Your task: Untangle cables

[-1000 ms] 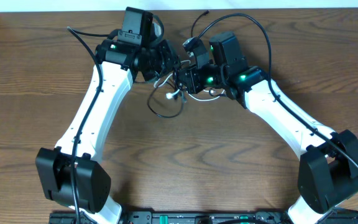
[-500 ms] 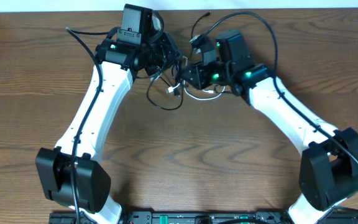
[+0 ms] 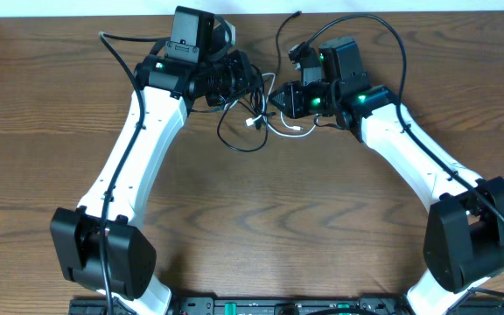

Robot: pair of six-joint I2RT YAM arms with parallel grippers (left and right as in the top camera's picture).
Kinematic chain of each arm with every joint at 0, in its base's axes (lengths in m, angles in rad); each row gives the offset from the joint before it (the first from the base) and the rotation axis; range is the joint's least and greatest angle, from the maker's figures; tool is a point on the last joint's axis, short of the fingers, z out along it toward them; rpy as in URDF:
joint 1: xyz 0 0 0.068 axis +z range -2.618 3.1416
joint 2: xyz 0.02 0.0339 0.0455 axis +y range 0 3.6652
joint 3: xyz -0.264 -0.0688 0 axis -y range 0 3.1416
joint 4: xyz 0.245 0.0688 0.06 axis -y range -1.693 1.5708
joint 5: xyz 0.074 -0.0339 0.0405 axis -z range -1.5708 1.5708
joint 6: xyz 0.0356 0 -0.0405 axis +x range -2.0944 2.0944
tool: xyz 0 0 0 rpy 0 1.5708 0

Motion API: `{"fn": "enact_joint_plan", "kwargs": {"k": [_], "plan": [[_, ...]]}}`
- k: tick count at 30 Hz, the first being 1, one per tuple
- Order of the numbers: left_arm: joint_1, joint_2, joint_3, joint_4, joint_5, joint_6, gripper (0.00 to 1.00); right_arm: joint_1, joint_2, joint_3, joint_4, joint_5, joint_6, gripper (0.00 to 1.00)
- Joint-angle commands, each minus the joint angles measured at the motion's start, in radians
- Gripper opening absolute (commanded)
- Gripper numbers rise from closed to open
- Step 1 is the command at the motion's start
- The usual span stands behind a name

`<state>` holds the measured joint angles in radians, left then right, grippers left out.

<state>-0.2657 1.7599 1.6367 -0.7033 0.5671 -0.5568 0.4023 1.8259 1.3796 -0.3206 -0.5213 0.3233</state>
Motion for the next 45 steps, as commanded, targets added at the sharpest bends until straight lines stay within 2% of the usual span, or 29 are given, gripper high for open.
{"fn": "enact_joint_plan", "kwargs": {"k": [1,15,20,23,29,40,45], "plan": [[-0.003,-0.021,0.004,0.001,0.028,0.024,0.07,0.016,0.017,0.011,0.013,0.021,0.004,0.21],[-0.024,-0.021,0.004,0.0,0.028,0.021,0.08,0.069,0.061,0.011,0.032,0.074,-0.01,0.11],[-0.024,-0.021,0.004,0.001,0.026,0.022,0.08,0.069,0.069,0.012,0.041,0.074,-0.01,0.01],[-0.024,-0.021,0.004,-0.002,-0.013,0.032,0.08,0.058,0.068,0.012,0.063,0.073,-0.01,0.01],[-0.023,-0.021,0.004,-0.071,-0.226,0.038,0.08,-0.02,0.028,0.012,0.058,0.024,-0.009,0.01],[-0.021,-0.021,0.003,-0.146,-0.24,0.249,0.08,-0.223,-0.09,0.012,-0.026,0.013,-0.01,0.01],[-0.021,-0.021,0.003,-0.164,-0.239,0.265,0.08,-0.259,-0.094,0.012,-0.041,-0.056,-0.036,0.01]]}}
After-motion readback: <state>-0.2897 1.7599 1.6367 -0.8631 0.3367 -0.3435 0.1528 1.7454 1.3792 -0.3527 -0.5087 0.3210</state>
